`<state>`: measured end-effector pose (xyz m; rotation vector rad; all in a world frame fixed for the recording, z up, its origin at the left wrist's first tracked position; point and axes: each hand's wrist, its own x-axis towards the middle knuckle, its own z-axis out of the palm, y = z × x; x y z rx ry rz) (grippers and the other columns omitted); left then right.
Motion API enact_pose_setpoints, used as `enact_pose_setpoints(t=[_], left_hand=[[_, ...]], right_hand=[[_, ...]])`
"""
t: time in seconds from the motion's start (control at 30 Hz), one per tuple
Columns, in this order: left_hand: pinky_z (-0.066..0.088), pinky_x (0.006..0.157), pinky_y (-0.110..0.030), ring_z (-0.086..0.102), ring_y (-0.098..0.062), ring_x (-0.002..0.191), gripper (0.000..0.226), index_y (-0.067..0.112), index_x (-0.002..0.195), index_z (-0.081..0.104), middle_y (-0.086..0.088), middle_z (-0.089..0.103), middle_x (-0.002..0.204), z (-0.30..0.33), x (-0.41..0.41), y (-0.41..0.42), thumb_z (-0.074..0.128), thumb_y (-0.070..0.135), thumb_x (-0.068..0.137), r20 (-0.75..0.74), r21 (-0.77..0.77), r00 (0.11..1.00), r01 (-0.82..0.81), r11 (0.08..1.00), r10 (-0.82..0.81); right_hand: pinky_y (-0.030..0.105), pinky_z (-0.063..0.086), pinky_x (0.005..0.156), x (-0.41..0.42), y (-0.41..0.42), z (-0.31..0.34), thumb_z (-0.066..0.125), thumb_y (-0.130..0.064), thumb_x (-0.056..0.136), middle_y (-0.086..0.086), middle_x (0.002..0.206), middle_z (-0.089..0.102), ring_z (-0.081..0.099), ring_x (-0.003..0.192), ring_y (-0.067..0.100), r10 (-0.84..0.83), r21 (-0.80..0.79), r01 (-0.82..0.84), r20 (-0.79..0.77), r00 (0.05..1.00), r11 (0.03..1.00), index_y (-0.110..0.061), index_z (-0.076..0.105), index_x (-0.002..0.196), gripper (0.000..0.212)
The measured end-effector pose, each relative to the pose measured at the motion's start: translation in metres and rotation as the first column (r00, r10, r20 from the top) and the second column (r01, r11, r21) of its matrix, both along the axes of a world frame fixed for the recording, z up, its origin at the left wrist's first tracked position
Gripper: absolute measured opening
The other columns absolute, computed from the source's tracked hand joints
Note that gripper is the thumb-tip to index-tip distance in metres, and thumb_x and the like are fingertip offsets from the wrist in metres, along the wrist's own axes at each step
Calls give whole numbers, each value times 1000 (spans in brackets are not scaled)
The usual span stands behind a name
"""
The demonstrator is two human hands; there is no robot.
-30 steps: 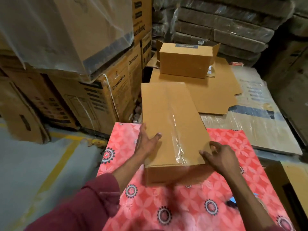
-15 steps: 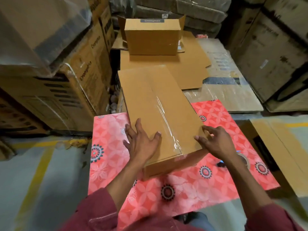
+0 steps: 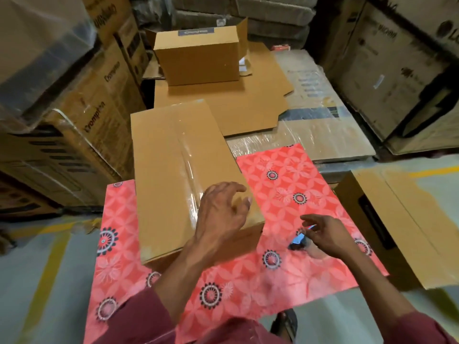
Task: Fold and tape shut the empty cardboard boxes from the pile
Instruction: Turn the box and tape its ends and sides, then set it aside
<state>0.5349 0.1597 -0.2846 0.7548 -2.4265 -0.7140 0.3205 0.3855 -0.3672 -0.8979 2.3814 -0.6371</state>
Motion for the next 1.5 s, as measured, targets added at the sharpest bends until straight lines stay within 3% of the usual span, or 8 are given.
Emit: enact_pose_setpoints(t=[0.2, 0.37, 0.63, 0.93, 1.03, 1.2, 1.33, 1.5], left_hand=[[13, 128, -50, 20, -34, 158, 80, 19, 154, 47, -23, 26, 168, -23, -52, 26, 35, 73, 96, 346, -53, 924, -154, 987, 163], [12, 127, -45, 23, -31, 157, 79, 20, 157, 44, -19, 28, 168, -23, -55, 30, 39, 70, 96, 394, -82, 892, -204, 976, 220], [22, 127, -49, 28, -30, 155, 72, 20, 153, 49, -17, 34, 166, -22, -58, 30, 47, 63, 96, 387, -94, 891, -220, 971, 239], [59, 85, -27, 70, -14, 107, 26, 23, 119, 75, 2, 74, 120, -9, -29, 62, 70, 30, 94, -181, 131, 897, -384, 914, 403], [57, 68, -24, 71, -7, 82, 8, 33, 103, 76, 11, 76, 97, 0, -7, 75, 71, 36, 96, -260, 414, 795, -421, 807, 548], [53, 50, -30, 67, -19, 67, 45, 8, 109, 72, -10, 79, 97, 37, 28, 72, 54, 48, 98, -182, 930, 699, -106, 353, 691], [50, 51, -32, 67, -29, 70, 61, 5, 111, 66, -11, 75, 91, 52, 70, 46, 47, 62, 98, -165, 986, 685, 127, 107, 709], [55, 62, -35, 71, -27, 75, 51, 7, 113, 69, -11, 73, 92, 49, 125, 15, 60, 54, 95, -140, 974, 651, 228, -16, 746]], right_hand=[[38, 53, 95, -62, 9, -47, 55, -14, 73, 3, 136, 67, 58, 126, 28, 278, 245, -247, -101, 955, 937, -31, 67, 136, 66], [37, 47, 95, -79, -5, -64, 61, -22, 85, 2, 133, 66, 55, 126, 30, 570, 432, -494, -59, 820, 755, -33, 59, 142, 59], [30, 51, 83, -91, -8, -76, 65, -15, 84, 0, 123, 70, 65, 114, 24, 528, 415, -470, -27, 849, 779, -32, 72, 124, 44], [40, 51, 64, -58, -27, 13, 59, -19, 64, -6, 83, 71, 66, 77, 25, 532, -64, -541, -119, 838, 838, -32, 66, 101, 40], [39, 52, 65, -35, -49, 76, 57, -18, 62, -12, 87, 68, 64, 77, 17, 519, -251, -540, -152, 841, 803, -34, 62, 98, 40], [38, 54, 70, 23, -102, 161, 63, -14, 63, -14, 98, 68, 66, 85, 15, 598, -331, -640, -230, 768, 694, -37, 60, 109, 51], [33, 49, 74, 82, -148, 197, 74, -33, 59, -14, 109, 65, 64, 91, 14, 679, -179, -778, -396, 618, 603, -40, 57, 124, 68], [34, 48, 69, 142, -189, 204, 80, -47, 65, -14, 110, 53, 64, 91, 21, 752, 50, -843, -482, 449, 536, -44, 52, 132, 72]])
